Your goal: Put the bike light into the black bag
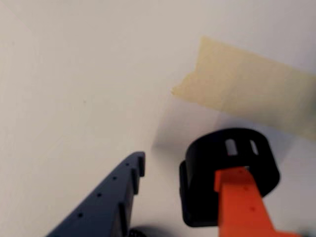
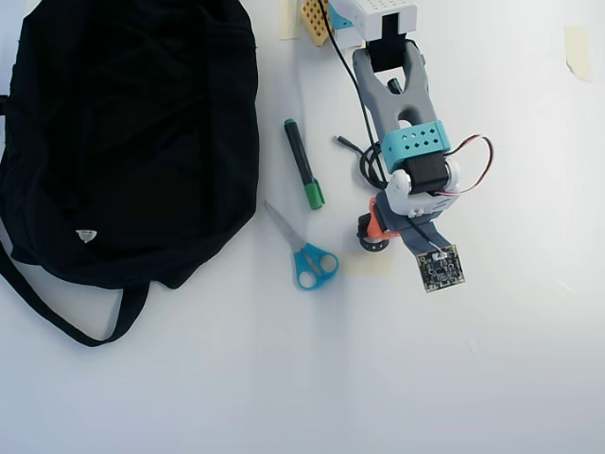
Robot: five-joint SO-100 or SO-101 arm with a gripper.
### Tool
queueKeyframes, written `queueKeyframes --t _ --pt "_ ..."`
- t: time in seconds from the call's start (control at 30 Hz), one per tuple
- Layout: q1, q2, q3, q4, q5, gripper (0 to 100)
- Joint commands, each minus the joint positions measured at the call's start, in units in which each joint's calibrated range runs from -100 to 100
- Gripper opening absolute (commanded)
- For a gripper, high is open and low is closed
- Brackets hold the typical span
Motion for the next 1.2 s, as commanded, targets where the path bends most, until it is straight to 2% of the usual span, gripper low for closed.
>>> queueKeyframes --t 0.0,0.7,0.9,1.17 --pt "0.38 -0.64 0.30 0.48 -0.20 17" --pt "0.00 -0.89 0.30 0.73 -0.20 17" --pt "0.00 -1.47 0.21 0.99 -0.15 8" --pt "0.00 -1.89 -0.06 1.08 -0.15 2"
